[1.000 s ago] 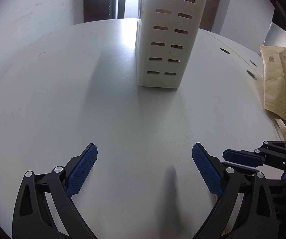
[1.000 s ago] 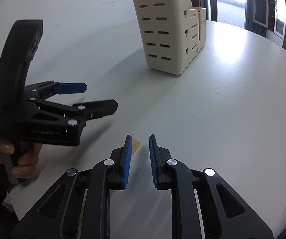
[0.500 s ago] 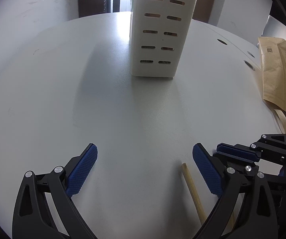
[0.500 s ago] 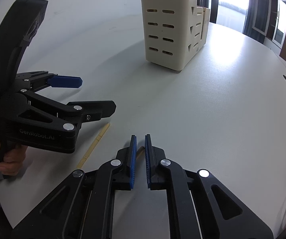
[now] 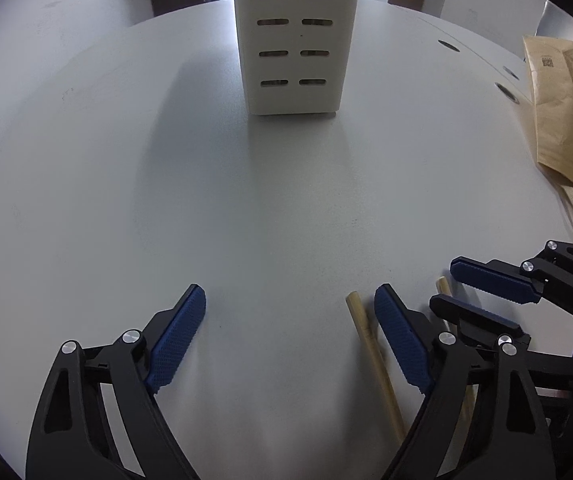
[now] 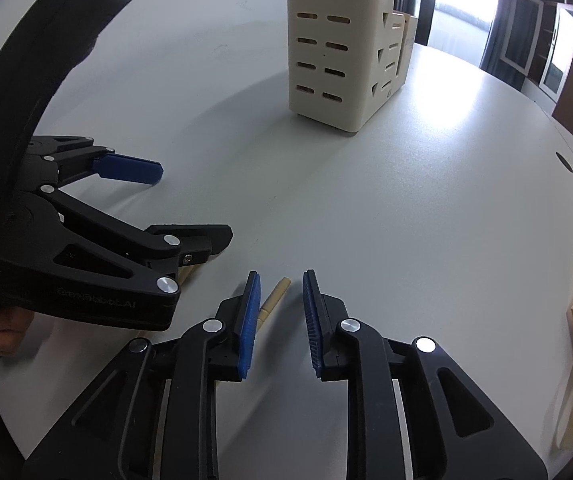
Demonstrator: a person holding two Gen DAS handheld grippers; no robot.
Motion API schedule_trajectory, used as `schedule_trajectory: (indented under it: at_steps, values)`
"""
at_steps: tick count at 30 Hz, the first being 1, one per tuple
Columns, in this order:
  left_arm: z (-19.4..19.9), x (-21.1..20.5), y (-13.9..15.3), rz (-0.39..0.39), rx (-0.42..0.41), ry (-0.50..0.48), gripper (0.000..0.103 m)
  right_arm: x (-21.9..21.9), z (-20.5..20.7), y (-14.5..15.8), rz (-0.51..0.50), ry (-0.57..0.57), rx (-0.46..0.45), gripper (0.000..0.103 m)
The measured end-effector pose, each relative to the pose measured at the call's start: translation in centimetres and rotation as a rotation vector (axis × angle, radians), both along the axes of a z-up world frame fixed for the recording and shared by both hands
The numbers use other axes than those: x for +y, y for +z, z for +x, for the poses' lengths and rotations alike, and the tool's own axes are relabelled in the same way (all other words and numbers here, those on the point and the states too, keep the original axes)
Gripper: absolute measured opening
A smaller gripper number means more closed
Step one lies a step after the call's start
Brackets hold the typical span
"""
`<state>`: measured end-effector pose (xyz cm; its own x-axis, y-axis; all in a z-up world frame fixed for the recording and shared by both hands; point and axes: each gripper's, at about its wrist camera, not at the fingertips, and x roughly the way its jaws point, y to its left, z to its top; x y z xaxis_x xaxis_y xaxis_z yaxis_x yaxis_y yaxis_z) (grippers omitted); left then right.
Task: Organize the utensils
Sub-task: 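Close the right gripper on a light chopstick while the left gripper pinches another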
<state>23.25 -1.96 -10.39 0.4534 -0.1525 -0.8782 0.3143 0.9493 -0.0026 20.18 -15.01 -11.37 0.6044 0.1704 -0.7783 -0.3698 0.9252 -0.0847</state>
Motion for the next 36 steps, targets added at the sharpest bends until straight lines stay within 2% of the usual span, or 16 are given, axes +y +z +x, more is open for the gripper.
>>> schedule_trajectory:
  at_steps: [5,7,11,17,27,29,31,33,36]
  values:
    - [-0.2,-0.2,0.1,0.001,-0.003,-0.01,0.077,-0.2,-0.5,-0.2,0.014,0.004,-0.009,0.019]
    - [-0.3,-0.1,0.2,0.001,-0.002,-0.008,0.069,-0.7,-0.5,0.0,0.064,-0.011,-0.002,0.016]
    - [-0.5,0.0,0.4,0.003,-0.003,-0.007,0.066,-0.8,-0.9,1.1,0.111,0.001,-0.016,0.016]
    - [-0.3,0.2,0.4,0.004,-0.014,-0.005,0.062,0.1,-0.7,-0.3,0.061,0.021,0.011,0.016]
    - [-0.5,0.4,0.9,0.01,0.003,-0.003,0.025,-0.1,-0.8,0.0,0.063,-0.016,0.004,0.01]
    - [-0.7,0.8,1.2,-0.002,0.011,0.009,0.025,-0.5,-1.3,0.9,0.086,-0.017,-0.013,0.01]
    - [-1.0,0.9,1.4,0.002,0.009,0.015,0.031,-0.6,-1.5,1.2,0.085,-0.023,-0.008,0.01]
    - [-1.4,0.7,1.4,0.011,0.012,0.015,0.04,-0.5,-1.4,0.8,0.072,-0.032,0.01,0.01]
    - [-1.5,0.3,0.9,0.021,0.034,0.012,0.042,-0.2,-1.1,-0.3,0.06,-0.039,0.03,0.01]
